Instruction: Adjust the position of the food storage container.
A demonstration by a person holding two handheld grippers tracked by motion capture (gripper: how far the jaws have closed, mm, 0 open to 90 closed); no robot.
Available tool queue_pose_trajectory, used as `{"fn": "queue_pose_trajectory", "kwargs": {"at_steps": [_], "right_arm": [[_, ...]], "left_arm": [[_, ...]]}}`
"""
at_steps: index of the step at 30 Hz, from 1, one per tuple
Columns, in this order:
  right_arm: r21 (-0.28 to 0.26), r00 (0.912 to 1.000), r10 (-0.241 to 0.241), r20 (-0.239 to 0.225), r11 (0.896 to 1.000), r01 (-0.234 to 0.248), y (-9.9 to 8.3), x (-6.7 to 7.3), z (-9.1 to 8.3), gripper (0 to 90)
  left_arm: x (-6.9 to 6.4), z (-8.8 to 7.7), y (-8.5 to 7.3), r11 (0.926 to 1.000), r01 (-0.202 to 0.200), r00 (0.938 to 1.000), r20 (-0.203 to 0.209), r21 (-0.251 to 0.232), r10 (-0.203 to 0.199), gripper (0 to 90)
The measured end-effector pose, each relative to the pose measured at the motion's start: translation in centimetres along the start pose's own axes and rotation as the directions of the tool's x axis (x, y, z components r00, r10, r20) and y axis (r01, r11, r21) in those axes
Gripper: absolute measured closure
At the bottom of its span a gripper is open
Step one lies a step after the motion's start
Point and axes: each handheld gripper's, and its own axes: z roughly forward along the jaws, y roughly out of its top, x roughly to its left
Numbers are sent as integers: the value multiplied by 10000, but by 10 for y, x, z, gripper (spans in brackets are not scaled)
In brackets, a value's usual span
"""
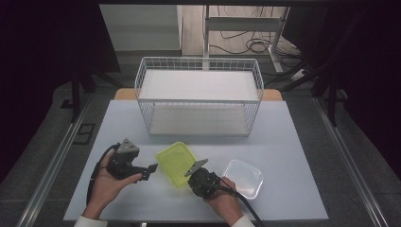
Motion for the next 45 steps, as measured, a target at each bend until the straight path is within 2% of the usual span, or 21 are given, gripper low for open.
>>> {"fn": "queue_pose_trajectory", "kwargs": {"at_steps": [9, 13, 17, 18, 21, 22, 23, 24, 26, 27, 28, 29, 31, 33, 37, 40, 43, 45], "right_arm": [[-6, 10000, -44, -21, 10000, 44, 2, -1, 3, 891], [-45, 10000, -17, -6, 10000, 17, 1, -2, -2, 891], [-410, 10000, -72, -65, 9991, 69, -3, -4, -23, 891], [-410, 10000, -72, -65, 9991, 69, -3, -4, -23, 891], [-737, 9998, -3, -173, 9973, -10, -7, -5, -40, 891], [-963, 9997, 42, -231, 9953, -64, -11, -8, -51, 890], [-963, 9997, 42, -231, 9953, -64, -11, -8, -51, 890], [-1127, 9994, 120, -312, 9935, -155, -15, -13, -61, 889], [-1176, 9993, 191, -316, 9928, -227, -17, -16, -65, 887], [-1294, 9985, 441, -328, 9904, -480, -23, -25, -73, 873], [-1294, 9985, 441, -328, 9904, -480, -23, -25, -73, 873], [-1415, 9973, 694, -253, 9873, -723, -28, -33, -78, 854], [-1462, 9961, 851, -241, 9854, -877, -31, -37, -81, 847], [-1546, 9937, 1093, -235, 9817, -1116, -35, -45, -86, 806], [-1799, 9893, 1453, -146, 9729, -1455, -40, -54, -97, 584], [-2169, 9840, 1776, -111, 9602, -1757, -44, -61, -104, 477], [-2403, 9794, 2015, -100, 9503, -1980, -47, -66, -110, 416], [-2504, 9769, 2134, -87, 9454, -2087, -49, -70, -113, 398]], "left_arm": [[0, 0, 0, 10000, 4, 10000, 8, 5, -4, 140], [0, 0, 0, 10000, 4, 10000, 7, 6, -4, 140], [-2, -2, 0, 9999, -131, 9999, 76, -23, 131, 138], [-3, -2, 1, 9999, -122, 9999, 82, -57, 123, 138], [-3, -2, 1, 9999, -111, 9999, 76, -43, 111, 137], [-3, -2, 0, 9999, -115, 9999, 82, -45, 116, 137], [-2, -2, 0, 9999, -115, 9999, 75, -28, 116, 137], [-2, -2, 0, 9999, -112, 9999, 69, -21, 112, 137], [-3, -2, 1, 9999, -106, 9999, 66, -19, 107, 137], [-3, -2, 1, 9999, -136, 9999, 58, -19, 136, 137], [-3, -2, 1, 9999, -136, 9999, 58, -19, 136, 137], [-4, -2, 1, 9999, -151, 9999, 63, -21, 152, 136], [-4, -2, 1, 9998, -192, 9998, 65, -17, 192, 136], [-5, -3, 1, 9998, -203, 9998, 78, -12, 203, 135], [-7, -3, 0, 9996, -293, 9995, 132, 35, 292, 140], [-11, -3, 0, 9974, -696, 9976, 73, 199, 695, 167], [-15, -5, 1, 9958, -893, 9956, 317, 219, 886, 193], [-19, -6, 1, 9925, -1162, 9917, 602, 386, 1138, 238]]}}
